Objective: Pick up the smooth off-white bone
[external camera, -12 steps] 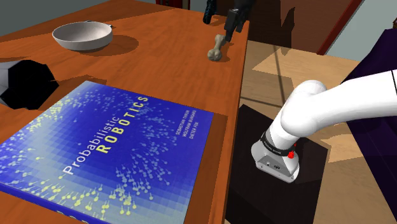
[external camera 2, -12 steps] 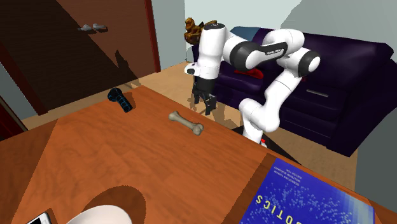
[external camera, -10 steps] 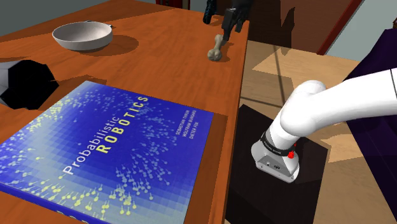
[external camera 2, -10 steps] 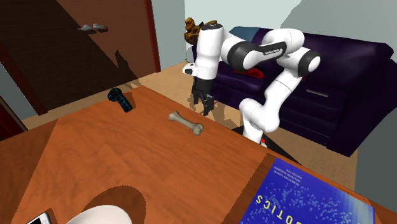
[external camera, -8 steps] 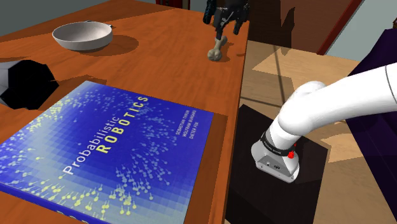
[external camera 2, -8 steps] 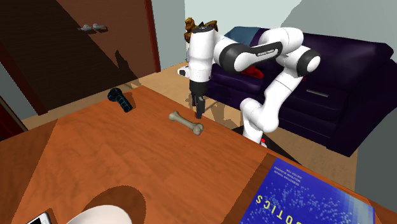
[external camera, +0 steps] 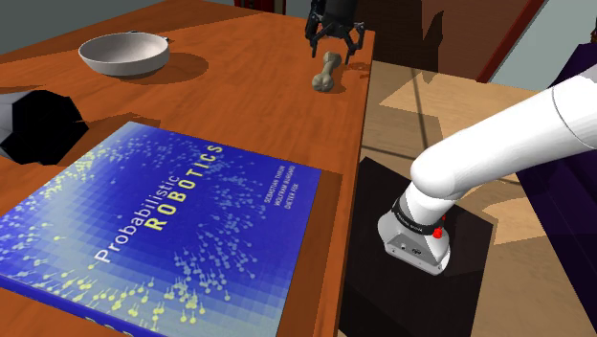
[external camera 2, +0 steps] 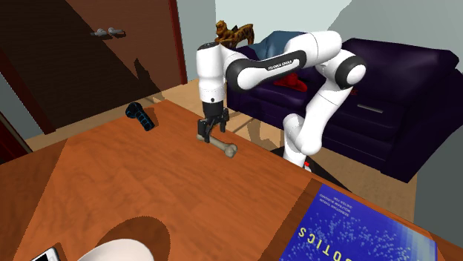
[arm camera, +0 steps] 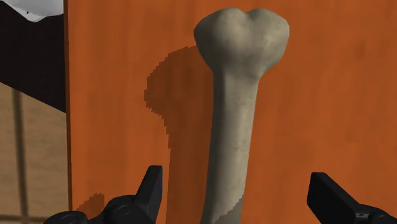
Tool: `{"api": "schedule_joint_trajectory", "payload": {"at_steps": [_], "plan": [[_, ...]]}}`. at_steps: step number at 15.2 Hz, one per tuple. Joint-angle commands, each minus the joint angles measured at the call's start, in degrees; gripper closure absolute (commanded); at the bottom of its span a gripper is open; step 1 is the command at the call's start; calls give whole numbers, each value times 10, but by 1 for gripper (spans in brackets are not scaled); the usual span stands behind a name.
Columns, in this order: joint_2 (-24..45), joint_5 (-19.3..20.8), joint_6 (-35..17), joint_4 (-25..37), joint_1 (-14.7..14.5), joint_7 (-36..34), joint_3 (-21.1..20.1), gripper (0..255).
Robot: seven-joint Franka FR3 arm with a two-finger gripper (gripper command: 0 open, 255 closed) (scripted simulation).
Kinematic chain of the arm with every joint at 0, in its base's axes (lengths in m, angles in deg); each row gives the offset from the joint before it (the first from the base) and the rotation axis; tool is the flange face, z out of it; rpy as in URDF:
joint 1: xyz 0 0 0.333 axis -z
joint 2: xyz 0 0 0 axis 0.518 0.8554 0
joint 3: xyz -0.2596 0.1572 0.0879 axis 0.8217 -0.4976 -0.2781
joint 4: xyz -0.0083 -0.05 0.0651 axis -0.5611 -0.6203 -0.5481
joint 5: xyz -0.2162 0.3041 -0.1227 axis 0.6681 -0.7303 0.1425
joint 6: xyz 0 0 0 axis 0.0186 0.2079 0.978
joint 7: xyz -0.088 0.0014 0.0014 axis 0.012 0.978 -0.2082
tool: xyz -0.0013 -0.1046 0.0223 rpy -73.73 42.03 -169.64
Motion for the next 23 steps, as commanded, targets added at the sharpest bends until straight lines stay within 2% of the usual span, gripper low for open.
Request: {"api": "schedule_joint_trajectory", "payload": {"at_steps": [1, 4, 6, 7, 16, 23], "plan": [[0, -1, -14, -14, 2, -6, 0, 0], [0, -2, -41, -42, 1, -4, -2, 0], [0, -2, -41, -42, 1, -4, -2, 0], [-1, -2, -41, -43, 1, -4, -1, 255], [0, -2, -41, -42, 1, -4, -2, 255], [1, 0, 12, 13, 2, -7, 0, 255]]}}
